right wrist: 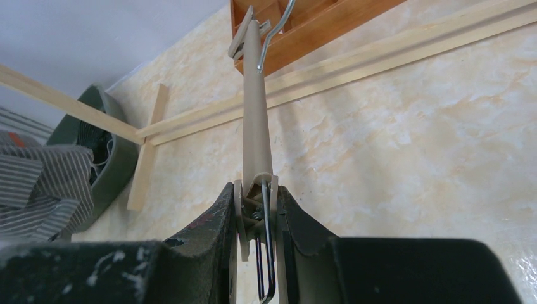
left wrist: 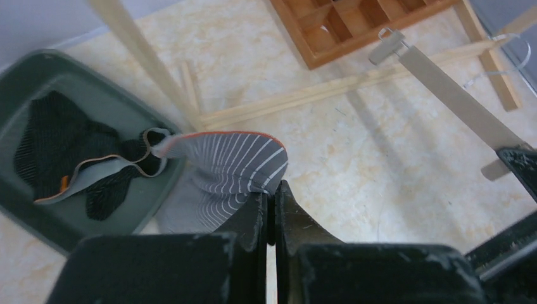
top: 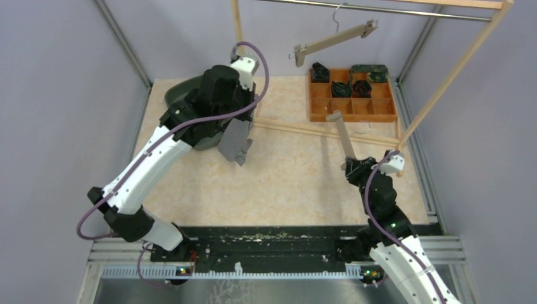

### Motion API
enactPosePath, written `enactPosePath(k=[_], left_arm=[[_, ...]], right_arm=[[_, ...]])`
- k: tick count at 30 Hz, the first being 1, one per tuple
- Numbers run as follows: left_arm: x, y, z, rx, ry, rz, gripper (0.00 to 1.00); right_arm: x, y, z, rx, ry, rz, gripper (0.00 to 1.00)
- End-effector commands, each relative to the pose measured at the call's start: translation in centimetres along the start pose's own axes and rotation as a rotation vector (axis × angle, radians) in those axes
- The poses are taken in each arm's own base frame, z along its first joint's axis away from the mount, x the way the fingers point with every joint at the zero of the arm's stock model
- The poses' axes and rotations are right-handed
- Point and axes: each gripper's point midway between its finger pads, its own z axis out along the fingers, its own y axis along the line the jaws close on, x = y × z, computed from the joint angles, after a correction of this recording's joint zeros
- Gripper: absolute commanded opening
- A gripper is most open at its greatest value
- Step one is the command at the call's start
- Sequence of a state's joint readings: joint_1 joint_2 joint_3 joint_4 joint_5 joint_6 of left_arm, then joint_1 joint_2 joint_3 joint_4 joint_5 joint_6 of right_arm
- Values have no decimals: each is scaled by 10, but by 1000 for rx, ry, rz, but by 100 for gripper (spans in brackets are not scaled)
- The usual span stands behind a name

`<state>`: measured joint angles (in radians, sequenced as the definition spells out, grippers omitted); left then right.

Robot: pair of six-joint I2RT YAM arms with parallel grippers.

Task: Clip the underwear to the hanger
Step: Adjust the underwear at the center of the board.

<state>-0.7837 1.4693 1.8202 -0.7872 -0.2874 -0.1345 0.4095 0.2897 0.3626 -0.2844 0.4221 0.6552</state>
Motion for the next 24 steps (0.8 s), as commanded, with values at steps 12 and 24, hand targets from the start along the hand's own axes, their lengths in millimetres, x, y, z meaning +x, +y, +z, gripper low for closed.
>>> enactPosePath(k=[12, 24], left_arm=[[299, -173, 54, 541, 534, -30, 4], [267, -163, 20, 509, 264, -77, 55]], right_arm=[[-41, 5, -11, 9, -115, 4, 0], [-40, 2, -11, 20, -116, -8, 0]])
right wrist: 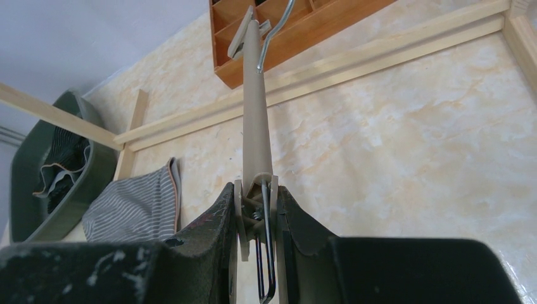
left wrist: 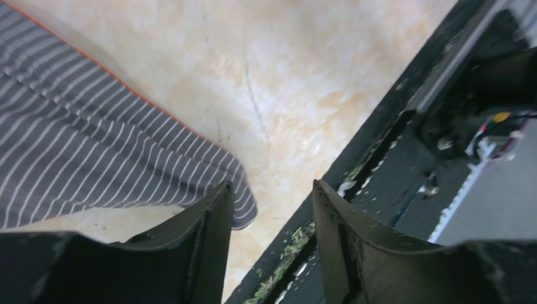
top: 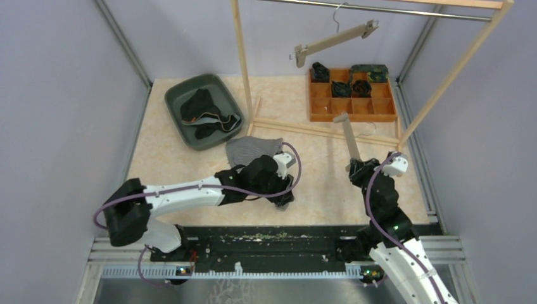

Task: Clip the underwear to the hanger
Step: Adjust the underwear at the center of the board.

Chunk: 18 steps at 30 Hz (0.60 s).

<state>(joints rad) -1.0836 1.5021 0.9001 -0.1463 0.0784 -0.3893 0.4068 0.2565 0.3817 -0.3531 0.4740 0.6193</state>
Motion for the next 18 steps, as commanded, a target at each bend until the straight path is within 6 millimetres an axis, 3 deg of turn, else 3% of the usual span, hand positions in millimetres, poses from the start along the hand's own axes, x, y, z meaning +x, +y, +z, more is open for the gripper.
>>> enactPosePath(k=[1, 4, 11, 18], left_arm=[[-32, -16, -22, 17, -216, 27, 56], [-24, -14, -23, -34, -227, 74, 57], [6, -9, -2, -301, -132, 248, 56], [30, 12, 11, -600, -17, 321, 55]], right_arm=[[-34, 13, -5, -32, -94, 36, 0], [-33, 13, -4, -30, -93, 35, 0], [-34, 12, -4, -26, -93, 32, 0], [-35, 11, -6, -22, -96, 26, 0]])
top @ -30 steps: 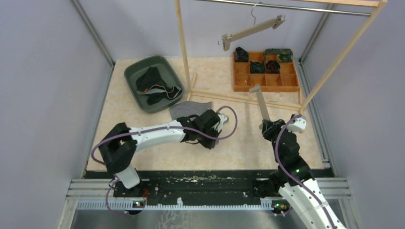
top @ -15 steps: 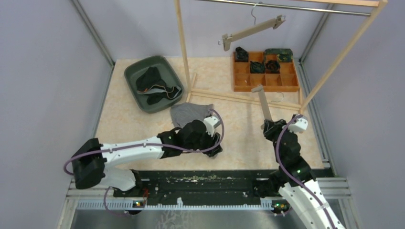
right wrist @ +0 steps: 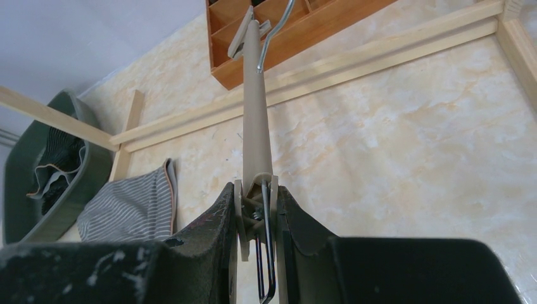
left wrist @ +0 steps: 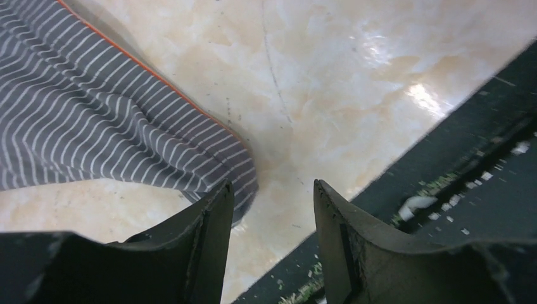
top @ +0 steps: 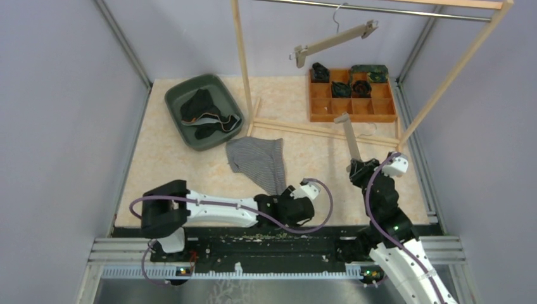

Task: Clip the underwear to the hanger
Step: Adjust the underwear at the center of the board.

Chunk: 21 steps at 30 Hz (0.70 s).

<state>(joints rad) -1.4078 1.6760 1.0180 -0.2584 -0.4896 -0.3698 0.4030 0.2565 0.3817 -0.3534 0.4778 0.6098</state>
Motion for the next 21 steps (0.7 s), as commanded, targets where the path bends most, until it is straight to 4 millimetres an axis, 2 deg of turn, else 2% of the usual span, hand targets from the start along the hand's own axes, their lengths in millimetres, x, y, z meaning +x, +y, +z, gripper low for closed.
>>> enactPosePath(k=[1, 8, 14, 16, 18, 19, 20, 21], left_arm=[[11, 32, 2, -268, 49, 45, 55], [16, 40, -2, -449, 35, 85, 56], [31, 43, 8, -510, 84, 129, 57], [32, 42, 8, -497, 79, 119, 54], [31, 40, 8, -467, 62, 103, 42], [30, 39, 7, -448, 49, 91, 33], [27, 38, 6, -427, 28, 69, 14], [25, 38, 4, -412, 14, 51, 5]], right_arm=[[-35, 12, -6, -26, -93, 36, 0], [-35, 12, -6, -26, -95, 34, 0], [-35, 12, -6, -26, -97, 34, 0], [-35, 12, -5, -24, -96, 32, 0], [-35, 12, -5, -25, -96, 33, 0], [-34, 12, -5, -25, -95, 33, 0], [-35, 12, -5, -24, -96, 34, 0], [-35, 12, -5, -25, -97, 33, 0]])
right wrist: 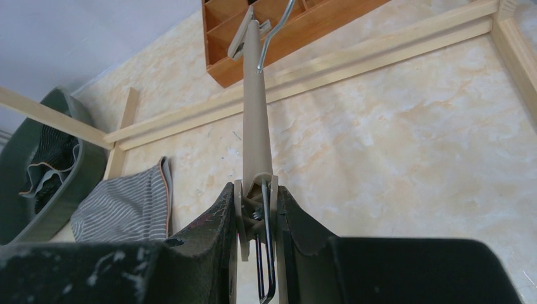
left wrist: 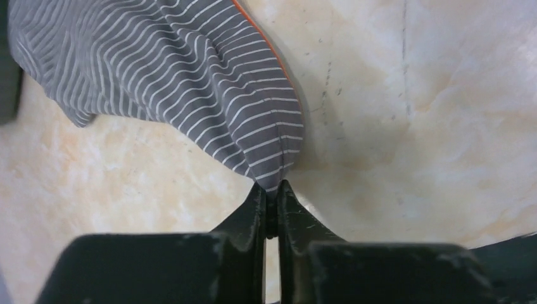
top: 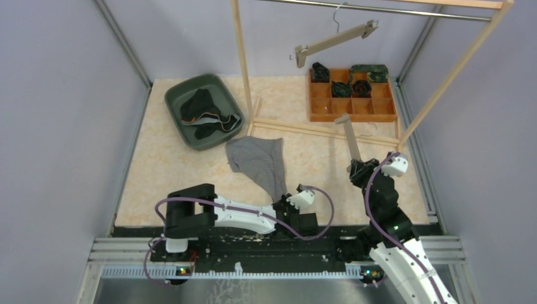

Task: Clip the underwear to the hanger
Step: Adjust the underwear at the center of the board.

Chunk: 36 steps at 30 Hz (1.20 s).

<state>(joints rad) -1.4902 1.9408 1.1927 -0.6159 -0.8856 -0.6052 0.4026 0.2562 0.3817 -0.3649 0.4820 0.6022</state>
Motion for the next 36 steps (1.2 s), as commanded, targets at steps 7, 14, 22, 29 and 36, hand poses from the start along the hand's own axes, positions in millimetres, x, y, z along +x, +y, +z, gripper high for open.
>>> enactPosePath(k=[7, 14, 22, 29, 36], left_arm=[[-40, 27, -38, 231, -236, -302, 0], [-100, 69, -110, 587, -620, -615, 0], [-95, 74, -103, 629, -525, -754, 0], [-52, 72, -59, 565, -305, -821, 13], [-16, 97, -30, 450, -182, -918, 71]], right_arm=[[-34, 15, -3, -38, -96, 48, 0], [-31, 17, -1, -46, -89, 53, 0], [-31, 19, -1, -53, -83, 55, 0], [-31, 18, -1, -52, -84, 55, 0], [-31, 19, -1, -57, -83, 57, 0]])
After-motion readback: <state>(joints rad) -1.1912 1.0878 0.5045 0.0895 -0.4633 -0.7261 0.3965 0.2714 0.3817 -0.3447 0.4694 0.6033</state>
